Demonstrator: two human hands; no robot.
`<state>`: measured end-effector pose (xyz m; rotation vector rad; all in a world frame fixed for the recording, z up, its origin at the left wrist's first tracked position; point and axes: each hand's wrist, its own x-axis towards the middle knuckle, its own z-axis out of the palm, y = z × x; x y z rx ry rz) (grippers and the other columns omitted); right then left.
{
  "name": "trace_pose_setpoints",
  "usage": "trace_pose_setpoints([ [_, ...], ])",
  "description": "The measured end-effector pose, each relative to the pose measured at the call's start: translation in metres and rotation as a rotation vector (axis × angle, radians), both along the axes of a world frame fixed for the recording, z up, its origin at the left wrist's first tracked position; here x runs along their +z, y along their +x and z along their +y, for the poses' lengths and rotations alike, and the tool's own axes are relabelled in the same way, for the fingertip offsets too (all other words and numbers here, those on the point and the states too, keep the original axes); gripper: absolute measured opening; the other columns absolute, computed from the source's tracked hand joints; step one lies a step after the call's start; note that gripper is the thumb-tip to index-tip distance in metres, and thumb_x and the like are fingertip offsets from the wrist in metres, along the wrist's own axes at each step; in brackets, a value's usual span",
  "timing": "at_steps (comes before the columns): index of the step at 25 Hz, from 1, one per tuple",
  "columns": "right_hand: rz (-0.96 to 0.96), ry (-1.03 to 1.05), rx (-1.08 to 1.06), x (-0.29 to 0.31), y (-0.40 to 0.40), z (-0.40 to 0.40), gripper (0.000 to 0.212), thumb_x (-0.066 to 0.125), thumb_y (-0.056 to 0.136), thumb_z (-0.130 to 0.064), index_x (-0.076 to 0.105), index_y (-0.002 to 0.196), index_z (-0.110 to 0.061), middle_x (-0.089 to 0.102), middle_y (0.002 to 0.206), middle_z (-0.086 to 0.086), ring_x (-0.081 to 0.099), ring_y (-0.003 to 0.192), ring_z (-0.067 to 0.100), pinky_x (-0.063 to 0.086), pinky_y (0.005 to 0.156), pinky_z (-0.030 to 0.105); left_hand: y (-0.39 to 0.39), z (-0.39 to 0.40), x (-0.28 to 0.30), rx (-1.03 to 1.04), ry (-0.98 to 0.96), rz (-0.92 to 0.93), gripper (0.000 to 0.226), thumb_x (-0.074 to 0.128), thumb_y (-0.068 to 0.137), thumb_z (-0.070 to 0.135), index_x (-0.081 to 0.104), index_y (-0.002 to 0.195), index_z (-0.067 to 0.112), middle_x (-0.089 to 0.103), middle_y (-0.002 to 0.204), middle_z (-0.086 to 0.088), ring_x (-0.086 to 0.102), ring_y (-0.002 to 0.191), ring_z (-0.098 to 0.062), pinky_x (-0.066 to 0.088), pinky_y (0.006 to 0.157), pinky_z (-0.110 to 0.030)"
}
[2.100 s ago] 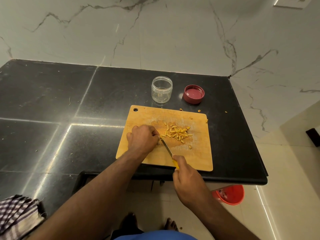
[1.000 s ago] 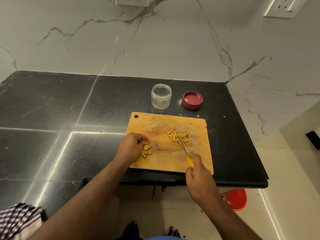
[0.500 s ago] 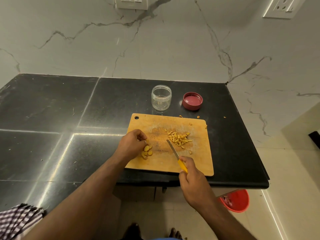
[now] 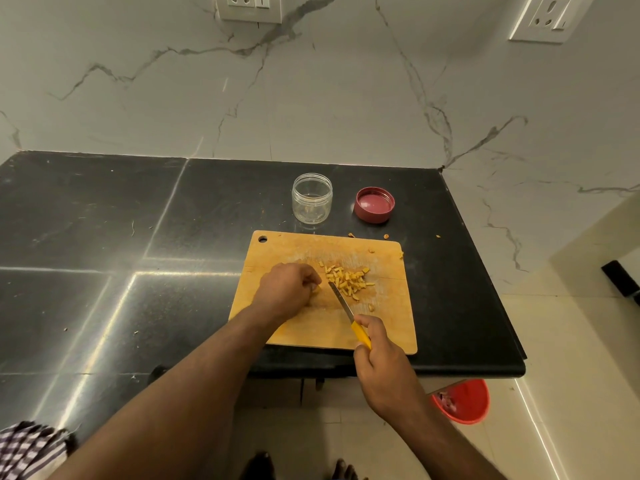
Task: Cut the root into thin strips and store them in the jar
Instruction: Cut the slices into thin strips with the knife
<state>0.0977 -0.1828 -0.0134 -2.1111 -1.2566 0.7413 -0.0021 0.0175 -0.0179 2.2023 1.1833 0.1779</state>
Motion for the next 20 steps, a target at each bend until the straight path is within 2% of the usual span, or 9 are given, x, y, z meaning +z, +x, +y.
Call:
trace_pose_setpoints([
  [4,-0.007,-0.007,0.0,-0.001,0.0,0.0,0.035,0.04,0.103,-0.025,0.034,0.136,-0.035,0.056,0.075,-0.004,0.051,0.058,0.009,0.035,0.047,0.022,-0.005,-0.001,-0.006,0.033,0.11,0.033,0.025,0.059,0.098,0.02,0.073,0.118,0.025,0.069,0.12,0.004,0.061,0.105,-0.016,0.056,0.09,-0.038],
  [8,-0.006,-0.005,0.01,-0.001,0.0,0.002,0.036,0.04,0.103,-0.024,0.034,0.137,-0.034,0.056,0.074,-0.004,0.051,0.058,0.01,0.035,0.047,0.023,-0.006,-0.003,-0.009,0.047,0.09,0.027,0.027,0.07,0.092,0.025,0.072,0.119,0.023,0.069,0.116,0.005,0.062,0.1,-0.011,0.057,0.087,-0.032],
  [20,-0.064,-0.019,0.041,0.0,-0.006,0.013,0.039,0.038,0.103,-0.021,0.033,0.141,-0.03,0.055,0.08,-0.007,0.05,0.062,0.008,0.03,0.05,0.019,-0.006,-0.001,-0.019,0.141,0.06,0.037,0.018,0.071,0.09,0.032,0.076,0.107,0.03,0.072,0.103,0.012,0.06,0.102,-0.013,0.054,0.088,-0.044],
])
